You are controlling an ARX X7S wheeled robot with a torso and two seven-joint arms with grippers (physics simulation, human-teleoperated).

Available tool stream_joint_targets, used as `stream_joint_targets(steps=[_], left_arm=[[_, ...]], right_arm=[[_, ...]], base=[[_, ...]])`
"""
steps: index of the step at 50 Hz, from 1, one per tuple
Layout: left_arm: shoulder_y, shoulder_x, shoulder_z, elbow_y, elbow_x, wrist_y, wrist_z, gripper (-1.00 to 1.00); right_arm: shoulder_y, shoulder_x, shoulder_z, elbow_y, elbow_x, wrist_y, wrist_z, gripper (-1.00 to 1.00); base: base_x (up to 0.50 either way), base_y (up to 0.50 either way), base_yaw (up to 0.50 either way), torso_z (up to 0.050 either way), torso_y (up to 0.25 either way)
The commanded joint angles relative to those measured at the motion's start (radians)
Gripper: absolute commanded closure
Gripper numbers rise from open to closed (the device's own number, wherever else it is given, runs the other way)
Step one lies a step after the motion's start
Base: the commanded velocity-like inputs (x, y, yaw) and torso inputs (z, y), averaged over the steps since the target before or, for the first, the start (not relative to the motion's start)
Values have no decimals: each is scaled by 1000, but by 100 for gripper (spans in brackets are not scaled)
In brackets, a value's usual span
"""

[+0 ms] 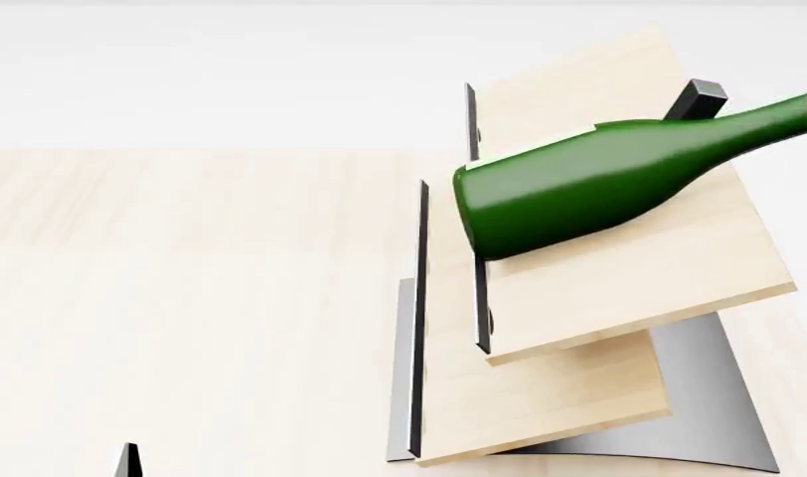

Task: Put the wine bottle on the wine rack.

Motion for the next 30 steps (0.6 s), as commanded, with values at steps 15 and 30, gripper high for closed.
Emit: stream_joint_targets(steps=[15, 30], left_arm=[[-3, -3, 3, -5, 1, 3, -5, -100], [-2, -7, 5, 0, 2, 6, -8, -100]], right_arm=[[-361, 116, 115, -480, -399, -587, 236, -100], [-546, 237, 175, -701, -865, -872, 641, -100]], base=[[0, 0, 0, 0, 0], [0, 0, 0, 0, 0]])
